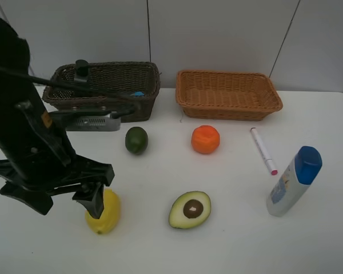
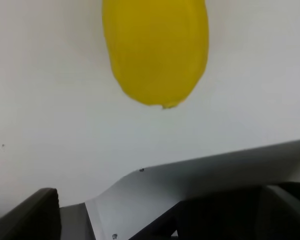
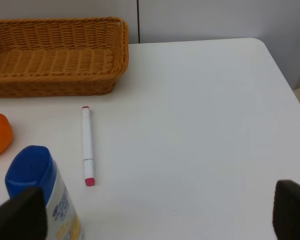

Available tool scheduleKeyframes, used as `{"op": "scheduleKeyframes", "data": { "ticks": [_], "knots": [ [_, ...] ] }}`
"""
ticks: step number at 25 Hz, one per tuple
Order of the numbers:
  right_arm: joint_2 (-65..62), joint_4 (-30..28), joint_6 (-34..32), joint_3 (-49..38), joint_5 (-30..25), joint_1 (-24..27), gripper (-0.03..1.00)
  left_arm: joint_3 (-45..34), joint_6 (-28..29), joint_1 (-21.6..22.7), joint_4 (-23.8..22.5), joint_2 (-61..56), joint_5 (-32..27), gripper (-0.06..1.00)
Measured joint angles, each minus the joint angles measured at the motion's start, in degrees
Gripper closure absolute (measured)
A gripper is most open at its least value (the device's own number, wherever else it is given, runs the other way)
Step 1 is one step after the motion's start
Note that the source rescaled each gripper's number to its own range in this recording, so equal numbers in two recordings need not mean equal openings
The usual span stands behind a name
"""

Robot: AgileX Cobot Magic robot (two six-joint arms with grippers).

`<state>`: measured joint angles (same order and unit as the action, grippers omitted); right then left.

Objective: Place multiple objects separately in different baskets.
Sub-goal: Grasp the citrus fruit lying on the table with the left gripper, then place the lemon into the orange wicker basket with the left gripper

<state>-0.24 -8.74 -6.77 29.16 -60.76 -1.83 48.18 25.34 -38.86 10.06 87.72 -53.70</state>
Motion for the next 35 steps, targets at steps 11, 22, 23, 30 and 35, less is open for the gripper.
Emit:
{"op": "scheduleKeyframes", "data": {
  "ticks": [11, 22, 23, 30, 35],
  "knots": [
    [0.00, 0.00, 0.00, 0.00, 0.00, 0.00, -0.02, 0.00, 1.69, -0.47, -1.75, 15.88, 11.80, -0.05],
    [0.00, 0.00, 0.00, 0.00, -0.01, 0.00, -0.02, 0.05, 1.80, -0.47, -2.58, 19.64, 13.93, 0.53],
    [0.00, 0.00, 0.00, 0.00, -0.01, 0.00, -0.02, 0.05, 1.74, -0.47, -2.71, 19.64, 14.17, 0.53],
    [0.00, 0.00, 0.00, 0.00, -0.01, 0.00, -0.02, 4.50, -2.82, -0.47, -3.26, 17.22, 8.30, 0.53],
    [0.00, 0.00, 0.00, 0.00, -0.06, 0.00, -0.02, 20.70, -9.29, -0.47, -3.26, 15.34, 2.32, 0.53]
  ]
}}
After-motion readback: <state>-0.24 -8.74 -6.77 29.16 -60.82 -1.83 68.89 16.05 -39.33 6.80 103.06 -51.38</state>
